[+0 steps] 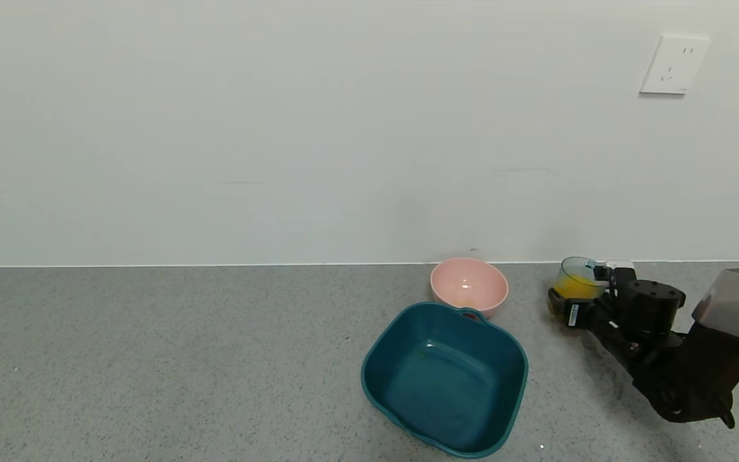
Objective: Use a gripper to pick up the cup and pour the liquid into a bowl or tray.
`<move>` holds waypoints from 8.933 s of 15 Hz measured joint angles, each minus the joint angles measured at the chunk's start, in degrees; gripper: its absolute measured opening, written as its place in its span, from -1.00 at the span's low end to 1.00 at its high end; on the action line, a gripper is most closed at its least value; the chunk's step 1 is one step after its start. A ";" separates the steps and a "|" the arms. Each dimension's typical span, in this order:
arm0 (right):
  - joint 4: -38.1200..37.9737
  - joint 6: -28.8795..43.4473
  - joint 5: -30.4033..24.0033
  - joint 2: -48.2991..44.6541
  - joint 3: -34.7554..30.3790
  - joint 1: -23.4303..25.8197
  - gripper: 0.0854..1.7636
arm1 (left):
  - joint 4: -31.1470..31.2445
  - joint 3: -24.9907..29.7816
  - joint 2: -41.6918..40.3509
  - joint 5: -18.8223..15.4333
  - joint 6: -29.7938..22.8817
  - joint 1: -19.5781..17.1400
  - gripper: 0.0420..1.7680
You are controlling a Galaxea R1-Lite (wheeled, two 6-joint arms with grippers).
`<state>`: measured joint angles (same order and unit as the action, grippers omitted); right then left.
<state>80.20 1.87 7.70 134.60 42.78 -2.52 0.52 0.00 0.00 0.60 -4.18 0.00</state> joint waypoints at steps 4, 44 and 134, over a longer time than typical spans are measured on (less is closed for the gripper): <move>3.95 0.09 0.01 2.10 0.33 -0.09 0.94 | 0.00 0.00 0.00 0.00 0.00 0.00 0.94; 8.78 0.06 -0.10 10.11 7.58 0.62 0.94 | 0.00 0.00 0.00 -0.02 0.00 0.00 0.94; -3.96 -32.16 5.68 -20.98 -13.97 -23.99 0.54 | 0.00 0.00 0.00 0.00 0.00 0.00 0.94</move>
<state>76.24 -30.29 13.39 113.62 28.81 -26.51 0.52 0.00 0.00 0.60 -4.18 0.00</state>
